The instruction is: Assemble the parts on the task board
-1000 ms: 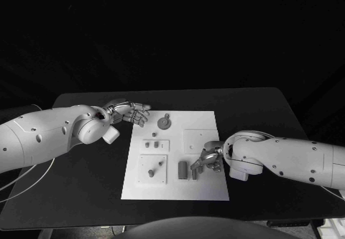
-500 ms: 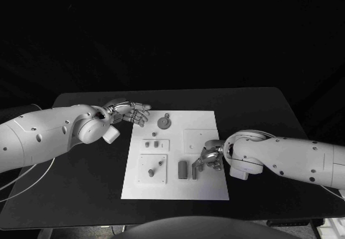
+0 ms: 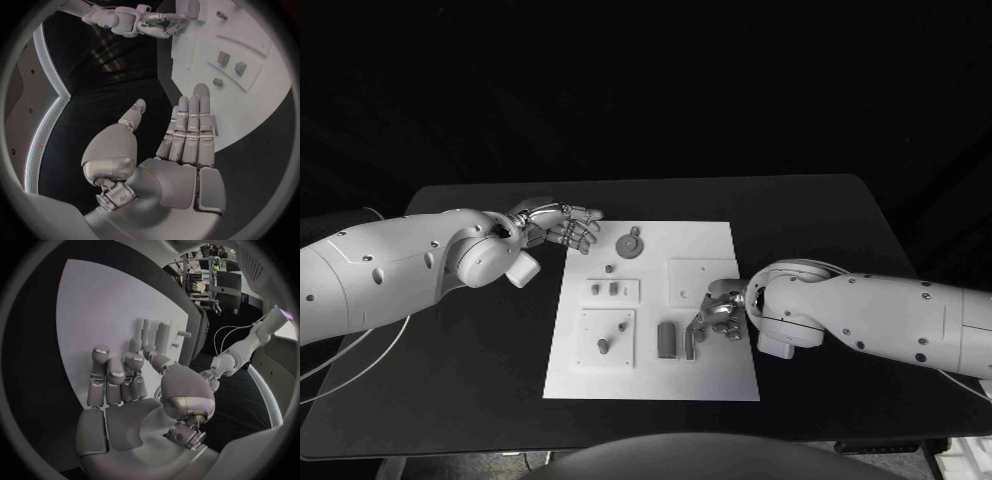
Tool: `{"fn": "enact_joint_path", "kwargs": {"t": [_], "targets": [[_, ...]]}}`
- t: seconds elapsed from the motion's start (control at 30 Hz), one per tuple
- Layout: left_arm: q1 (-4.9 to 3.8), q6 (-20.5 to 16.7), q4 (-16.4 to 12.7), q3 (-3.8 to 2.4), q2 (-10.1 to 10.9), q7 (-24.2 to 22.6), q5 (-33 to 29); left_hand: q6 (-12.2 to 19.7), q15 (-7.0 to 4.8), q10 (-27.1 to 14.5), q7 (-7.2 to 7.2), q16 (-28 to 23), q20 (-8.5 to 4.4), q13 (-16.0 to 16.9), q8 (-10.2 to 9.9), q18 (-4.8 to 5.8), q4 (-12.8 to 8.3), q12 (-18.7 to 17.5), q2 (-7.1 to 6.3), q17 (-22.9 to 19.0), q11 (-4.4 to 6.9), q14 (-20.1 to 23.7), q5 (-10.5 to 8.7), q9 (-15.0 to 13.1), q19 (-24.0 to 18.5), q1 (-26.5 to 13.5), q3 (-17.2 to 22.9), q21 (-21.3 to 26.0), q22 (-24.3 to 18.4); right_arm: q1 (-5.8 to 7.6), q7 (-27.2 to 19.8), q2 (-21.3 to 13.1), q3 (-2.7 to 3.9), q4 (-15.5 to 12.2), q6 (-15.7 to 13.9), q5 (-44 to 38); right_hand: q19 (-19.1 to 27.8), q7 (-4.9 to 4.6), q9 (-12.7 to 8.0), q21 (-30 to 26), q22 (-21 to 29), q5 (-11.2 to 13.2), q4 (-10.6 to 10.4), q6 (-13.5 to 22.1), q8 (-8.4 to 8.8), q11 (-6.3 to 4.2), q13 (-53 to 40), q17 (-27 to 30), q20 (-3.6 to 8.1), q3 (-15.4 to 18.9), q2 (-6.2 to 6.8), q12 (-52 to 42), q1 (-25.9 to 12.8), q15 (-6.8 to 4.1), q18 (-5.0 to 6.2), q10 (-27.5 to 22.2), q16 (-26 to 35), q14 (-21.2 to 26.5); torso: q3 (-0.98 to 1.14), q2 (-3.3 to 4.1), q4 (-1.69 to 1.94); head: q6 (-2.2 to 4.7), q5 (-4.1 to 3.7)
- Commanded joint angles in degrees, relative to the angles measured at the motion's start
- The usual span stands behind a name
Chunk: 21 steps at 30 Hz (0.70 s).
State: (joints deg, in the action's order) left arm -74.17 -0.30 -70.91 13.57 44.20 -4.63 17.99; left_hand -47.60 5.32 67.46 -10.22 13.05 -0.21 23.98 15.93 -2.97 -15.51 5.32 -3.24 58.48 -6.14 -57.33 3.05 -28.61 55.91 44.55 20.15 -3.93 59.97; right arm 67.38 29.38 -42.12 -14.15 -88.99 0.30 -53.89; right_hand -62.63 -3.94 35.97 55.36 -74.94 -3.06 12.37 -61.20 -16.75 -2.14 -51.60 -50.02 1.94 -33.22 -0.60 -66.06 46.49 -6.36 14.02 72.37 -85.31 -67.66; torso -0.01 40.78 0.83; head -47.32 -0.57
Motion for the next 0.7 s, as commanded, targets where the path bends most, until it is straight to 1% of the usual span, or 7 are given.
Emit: {"fn": "enact_joint_path", "kwargs": {"t": [0.03,0.4,0.5,0.6,0.63,0.67,0.7], "targets": [[-0.04,0.9,-0.2,-0.04,-0.1,-0.2,0.2,0.0,0.07,-0.2,-0.33,-0.2,-0.07,0.1,-0.2,-1.15,-0.2,0.2,0.07,0.1,0.28,-0.2,-0.11,0.1,0.0,-0.3,0.3,-0.1,-0.1,-0.04,-0.4,0.1,-0.01,0.1,1.2,-0.6,0.3,-0.14,0.0,0.2,-0.2,0.2,0.9,0.2,0.17,-0.16,0.0,0.0,-0.12,0.1,-0.75,0.0,0.0,-0.32,0.98,-0.2,-0.3,0.1,0.01,-0.02,0.01,-0.06,0.02],[-0.04,0.7,-0.1,-0.04,-0.1,-0.4,0.2,0.0,0.08,-0.2,-0.33,-0.2,-0.07,0.1,-0.2,-1.15,-0.2,0.2,0.06,0.1,0.28,-0.2,-0.11,0.1,0.0,-0.3,0.3,-0.1,-0.1,-0.05,-1.1,-0.3,-0.01,0.2,-0.2,-1.2,0.2,-0.13,0.0,0.2,-0.1,0.2,2.0,0.2,0.21,-0.17,0.0,0.0,-0.20,0.3,-0.35,0.1,-0.4,-0.25,0.98,-0.1,-0.3,0.0,0.04,-0.02,0.00,0.14,0.03],[-0.05,0.6,-0.1,-0.04,-0.1,-0.6,0.2,0.0,0.08,-0.2,-0.33,-0.3,-0.06,0.1,-0.2,-1.15,-0.2,0.2,0.03,0.1,0.28,-0.2,-0.11,0.1,0.0,-0.3,0.3,-0.1,-0.1,-0.05,-1.9,-1.0,0.02,-0.1,-0.6,-1.6,0.2,-0.13,0.0,0.2,-0.1,0.2,2.0,0.2,0.21,-0.17,0.0,0.0,-0.20,0.3,-0.35,0.1,-0.4,-0.25,0.98,-0.1,-0.3,0.0,0.06,-0.02,0.00,0.45,0.09],[-0.05,0.7,-0.2,-0.04,0.0,-0.8,0.2,0.0,0.09,-0.3,-0.33,-0.3,-0.06,0.1,-0.2,-1.14,-0.2,0.2,0.04,0.1,0.27,-0.2,-0.11,0.1,0.0,-0.3,0.3,-0.1,-0.1,0.07,-3.0,-1.9,0.39,-0.5,-0.6,-1.6,0.2,-0.13,0.0,0.2,-0.1,0.2,2.0,0.2,0.21,-0.17,0.0,0.0,-0.20,0.3,-0.35,0.1,-0.4,-0.25,0.98,-0.1,-0.3,0.0,0.08,-0.05,0.02,0.66,0.09],[-0.05,0.6,-0.2,-0.04,0.0,-0.9,0.2,0.0,0.09,-0.3,-0.33,-0.3,-0.06,0.1,-0.2,-1.14,-0.2,0.2,0.05,0.1,0.27,-0.2,-0.11,0.1,0.0,-0.3,0.3,-0.1,-0.1,0.12,-3.2,-2.0,0.49,-0.5,-0.7,-1.6,0.3,-0.12,0.0,0.2,-0.1,0.4,2.3,0.2,0.24,-0.10,0.0,0.0,-0.25,0.7,1.40,0.1,-0.8,-0.23,0.98,-0.1,-0.2,0.1,0.08,-0.05,0.02,0.66,0.09],[-0.05,0.4,-0.1,-0.05,0.0,-1.0,0.2,0.0,0.09,-0.3,-0.33,-0.3,-0.06,0.1,-0.2,-1.14,-0.2,0.2,0.05,0.1,0.27,-0.2,-0.11,0.1,0.0,-0.3,0.3,-0.1,-0.1,0.24,-3.9,-2.2,0.69,-0.3,-0.9,-1.5,0.3,-0.12,0.0,0.2,-0.1,0.4,2.3,0.2,0.24,-0.09,0.0,0.0,-0.26,0.8,1.62,0.1,-0.9,-0.23,0.98,-0.1,-0.2,0.1,0.06,-0.07,0.01,0.78,0.08],[-0.05,0.1,-0.1,-0.05,-0.1,-1.2,0.1,0.0,0.09,-0.3,-0.33,-0.3,-0.05,0.1,-0.2,-1.14,-0.2,0.2,0.05,0.1,0.27,-0.2,-0.11,0.1,0.0,-0.3,0.3,-0.1,-0.1,0.36,-4.6,-2.3,0.87,-0.1,-1.2,-1.1,0.3,-0.16,0.0,0.2,-0.1,0.2,2.3,0.2,0.27,-0.13,0.0,0.0,-0.27,0.9,2.45,0.1,-1.1,-0.23,0.98,-0.1,-0.2,0.1,0.06,-0.08,-0.03,1.20,0.06]]}}
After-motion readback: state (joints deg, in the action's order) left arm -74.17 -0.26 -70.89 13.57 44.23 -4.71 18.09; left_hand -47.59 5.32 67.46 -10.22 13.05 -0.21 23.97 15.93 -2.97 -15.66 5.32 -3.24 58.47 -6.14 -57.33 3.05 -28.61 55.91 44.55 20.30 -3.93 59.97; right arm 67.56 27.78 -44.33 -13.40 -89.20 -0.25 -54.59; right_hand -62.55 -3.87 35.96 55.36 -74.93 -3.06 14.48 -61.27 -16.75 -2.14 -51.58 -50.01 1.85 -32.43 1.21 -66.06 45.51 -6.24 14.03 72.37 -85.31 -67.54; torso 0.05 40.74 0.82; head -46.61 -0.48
